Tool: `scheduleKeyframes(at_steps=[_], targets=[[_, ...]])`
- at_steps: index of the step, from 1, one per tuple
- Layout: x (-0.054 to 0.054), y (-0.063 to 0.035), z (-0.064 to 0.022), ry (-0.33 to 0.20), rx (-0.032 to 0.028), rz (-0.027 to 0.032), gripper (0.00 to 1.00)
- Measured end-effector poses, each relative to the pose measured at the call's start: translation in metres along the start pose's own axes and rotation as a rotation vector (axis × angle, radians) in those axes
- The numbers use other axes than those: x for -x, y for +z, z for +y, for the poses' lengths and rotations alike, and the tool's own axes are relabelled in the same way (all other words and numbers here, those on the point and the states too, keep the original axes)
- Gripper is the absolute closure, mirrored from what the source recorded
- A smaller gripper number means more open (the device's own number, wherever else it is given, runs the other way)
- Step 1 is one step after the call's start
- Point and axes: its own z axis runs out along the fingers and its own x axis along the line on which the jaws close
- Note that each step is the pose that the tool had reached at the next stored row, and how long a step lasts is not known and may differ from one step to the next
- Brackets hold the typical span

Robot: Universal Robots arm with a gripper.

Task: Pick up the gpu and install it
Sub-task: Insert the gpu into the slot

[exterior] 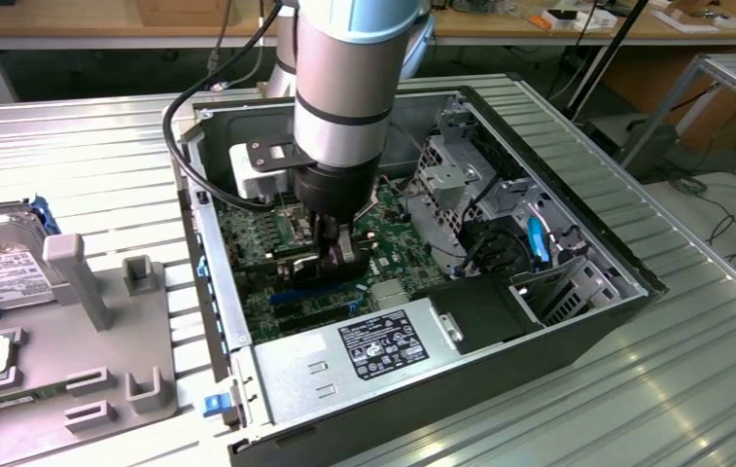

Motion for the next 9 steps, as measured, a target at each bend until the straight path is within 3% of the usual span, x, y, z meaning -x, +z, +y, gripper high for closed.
scheduleKeyframes(at_steps=[9], targets=[[0.0,0.0,0.0,0.0,0.0,0.0,0.73]])
